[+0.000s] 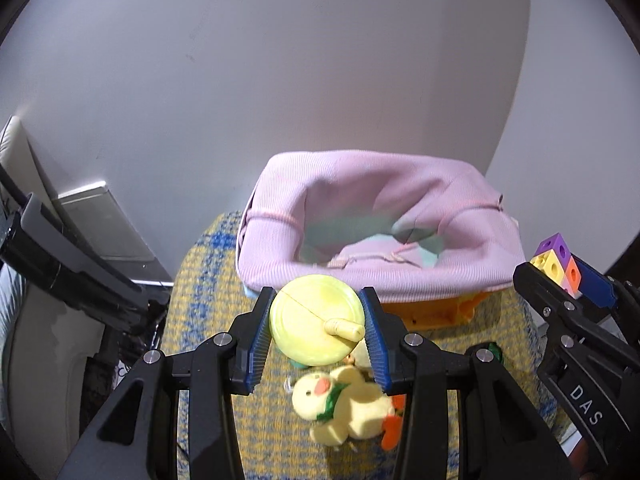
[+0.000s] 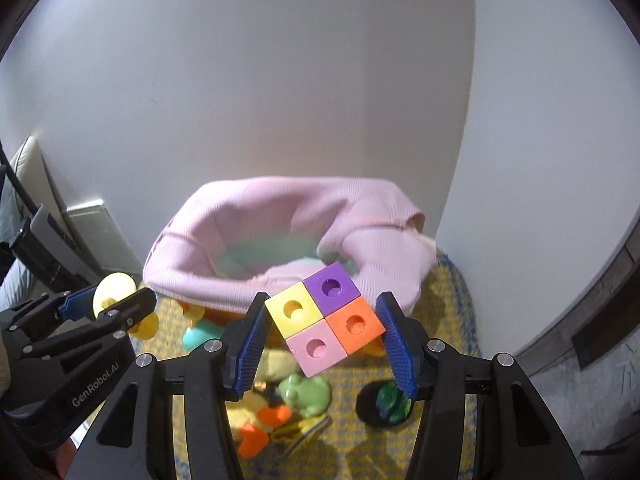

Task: Organize objects
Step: 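Carry cup and cube over the pink-lined basket and open both tools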

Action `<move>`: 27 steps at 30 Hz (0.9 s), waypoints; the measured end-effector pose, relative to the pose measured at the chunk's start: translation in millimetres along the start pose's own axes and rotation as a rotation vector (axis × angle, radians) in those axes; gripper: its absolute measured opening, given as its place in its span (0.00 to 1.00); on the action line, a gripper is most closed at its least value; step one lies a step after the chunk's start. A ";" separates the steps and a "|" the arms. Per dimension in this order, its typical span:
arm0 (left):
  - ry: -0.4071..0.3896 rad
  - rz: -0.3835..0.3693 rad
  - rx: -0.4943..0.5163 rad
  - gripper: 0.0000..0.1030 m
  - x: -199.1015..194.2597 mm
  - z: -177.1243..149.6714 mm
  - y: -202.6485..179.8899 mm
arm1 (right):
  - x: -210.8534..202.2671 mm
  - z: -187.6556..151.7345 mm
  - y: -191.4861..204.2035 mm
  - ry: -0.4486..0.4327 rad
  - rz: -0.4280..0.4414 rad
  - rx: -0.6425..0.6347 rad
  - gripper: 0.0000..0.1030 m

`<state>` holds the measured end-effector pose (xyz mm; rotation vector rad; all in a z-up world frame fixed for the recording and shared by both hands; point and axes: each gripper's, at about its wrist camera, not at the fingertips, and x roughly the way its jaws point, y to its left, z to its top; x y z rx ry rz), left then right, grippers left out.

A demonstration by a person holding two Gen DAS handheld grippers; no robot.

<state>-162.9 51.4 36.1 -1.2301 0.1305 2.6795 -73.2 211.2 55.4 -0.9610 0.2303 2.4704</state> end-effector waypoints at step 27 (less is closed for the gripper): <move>-0.001 -0.025 0.027 0.64 55.5 70.5 4.9 | 74.5 65.7 -11.6 0.037 -0.025 0.000 0.53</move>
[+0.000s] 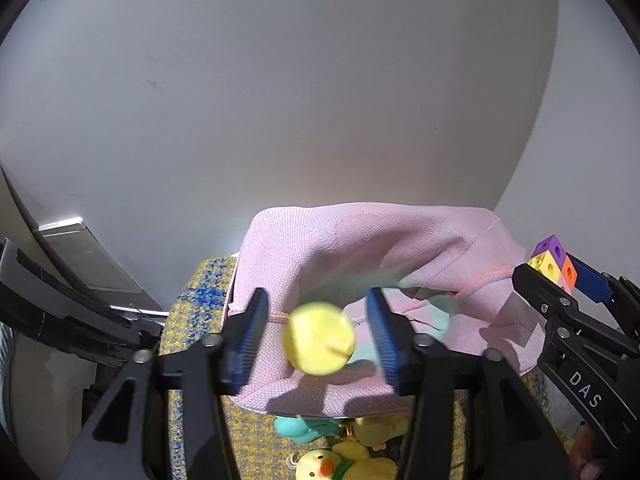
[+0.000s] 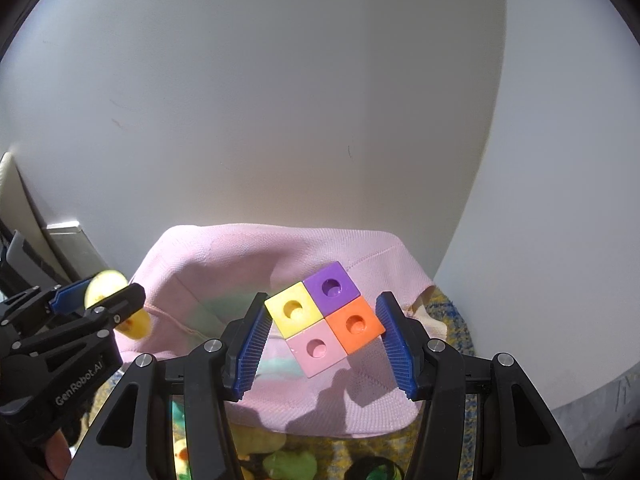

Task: Organize objects
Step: 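Carry cup and cube over the pink-lined basket and open both tools, then move both open tools back toward the remaining toys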

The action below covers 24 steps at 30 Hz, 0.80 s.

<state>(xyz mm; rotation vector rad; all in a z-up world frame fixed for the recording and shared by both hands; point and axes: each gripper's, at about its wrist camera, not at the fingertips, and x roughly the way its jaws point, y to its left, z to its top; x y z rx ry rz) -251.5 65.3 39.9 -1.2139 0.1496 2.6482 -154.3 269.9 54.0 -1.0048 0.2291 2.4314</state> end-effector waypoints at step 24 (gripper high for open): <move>-0.032 0.052 -0.025 0.87 -34.1 -14.0 17.5 | -34.0 -16.7 -13.3 -0.048 -0.077 0.042 0.81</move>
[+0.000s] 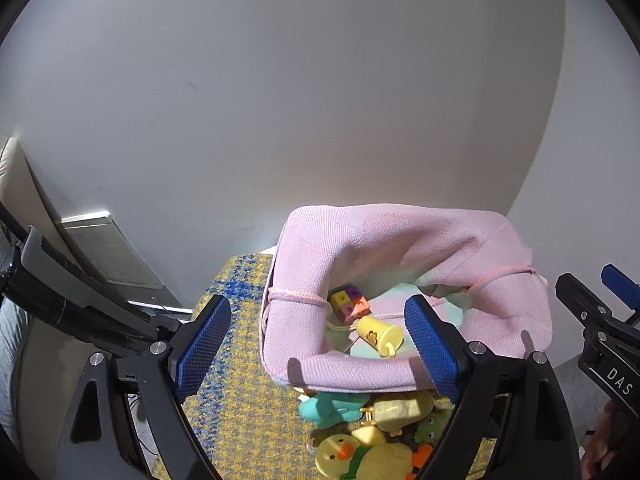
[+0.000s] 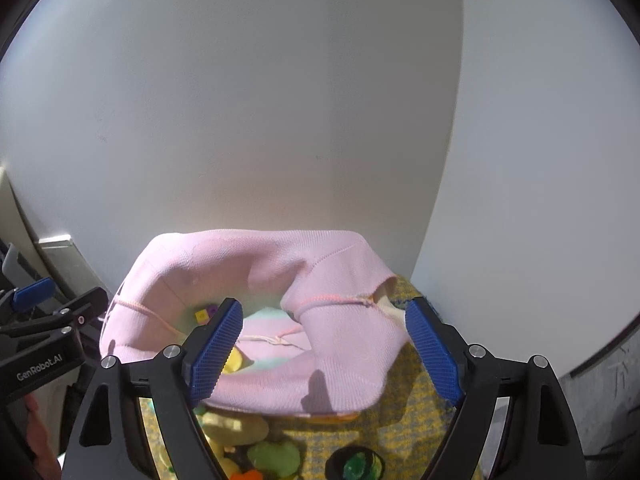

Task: Organize objects
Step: 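Move both open tools back toward the remaining toys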

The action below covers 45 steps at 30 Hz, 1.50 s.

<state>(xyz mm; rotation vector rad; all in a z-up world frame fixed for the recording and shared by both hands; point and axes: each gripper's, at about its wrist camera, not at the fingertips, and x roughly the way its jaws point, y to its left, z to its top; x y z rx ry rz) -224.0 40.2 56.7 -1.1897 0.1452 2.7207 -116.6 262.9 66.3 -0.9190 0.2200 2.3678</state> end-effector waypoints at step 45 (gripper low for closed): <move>0.224 -0.068 0.035 0.89 22.7 -180.7 -58.8 | -5.6 -166.1 -54.0 0.196 -0.050 0.068 0.83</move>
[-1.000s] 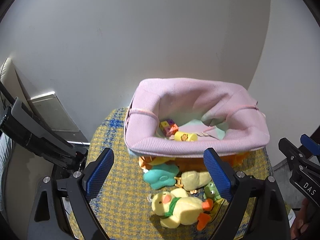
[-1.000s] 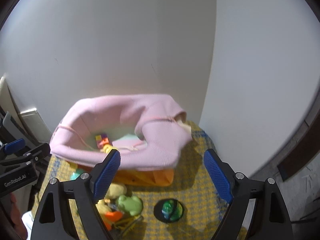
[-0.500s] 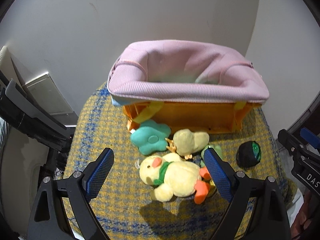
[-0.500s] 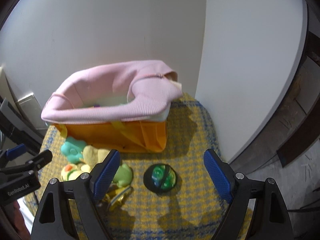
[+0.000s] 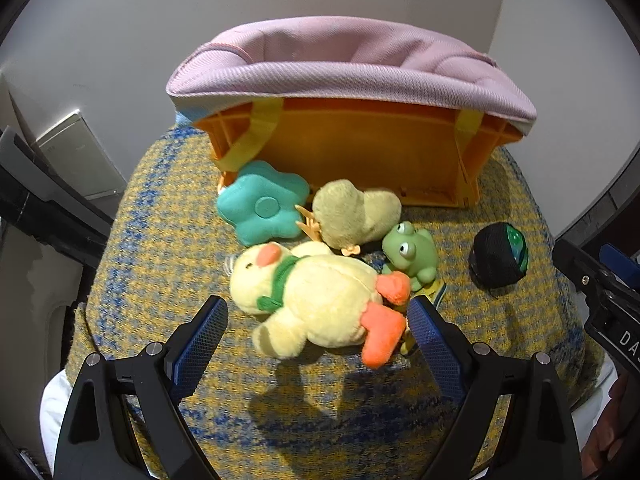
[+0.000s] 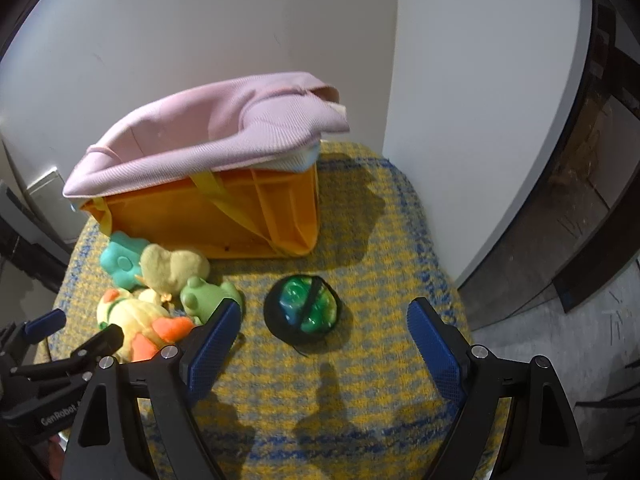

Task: Organize objects
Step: 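Grasp the yellow plush duck with left tool while right tool grasps the black-green ball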

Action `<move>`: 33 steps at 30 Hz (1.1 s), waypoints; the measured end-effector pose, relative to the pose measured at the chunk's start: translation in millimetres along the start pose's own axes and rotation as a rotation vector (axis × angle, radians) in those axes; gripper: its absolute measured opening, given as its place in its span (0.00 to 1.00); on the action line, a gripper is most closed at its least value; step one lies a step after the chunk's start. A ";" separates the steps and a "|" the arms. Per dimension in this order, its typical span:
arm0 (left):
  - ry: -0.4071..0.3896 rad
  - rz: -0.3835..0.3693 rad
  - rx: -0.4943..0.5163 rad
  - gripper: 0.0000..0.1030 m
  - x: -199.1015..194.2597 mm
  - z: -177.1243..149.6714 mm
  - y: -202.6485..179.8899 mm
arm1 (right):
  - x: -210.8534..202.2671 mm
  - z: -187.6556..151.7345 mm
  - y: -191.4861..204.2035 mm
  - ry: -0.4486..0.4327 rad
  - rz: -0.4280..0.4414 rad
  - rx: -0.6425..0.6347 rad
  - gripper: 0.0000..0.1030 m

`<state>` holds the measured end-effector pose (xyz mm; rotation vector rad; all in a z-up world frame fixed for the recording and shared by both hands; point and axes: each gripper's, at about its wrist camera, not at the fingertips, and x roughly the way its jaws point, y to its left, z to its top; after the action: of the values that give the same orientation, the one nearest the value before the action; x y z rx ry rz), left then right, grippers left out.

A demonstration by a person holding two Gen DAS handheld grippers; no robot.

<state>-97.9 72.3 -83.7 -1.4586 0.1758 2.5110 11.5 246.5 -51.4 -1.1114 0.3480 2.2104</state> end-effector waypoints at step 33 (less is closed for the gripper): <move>0.064 -0.076 -0.088 0.53 46.1 -18.3 12.8 | 66.4 -1.5 10.7 0.073 0.006 -0.012 0.83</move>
<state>-107.8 62.4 -132.9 -1.5502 0.0204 2.4412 -23.9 265.4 -105.3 -1.2013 0.3702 2.1839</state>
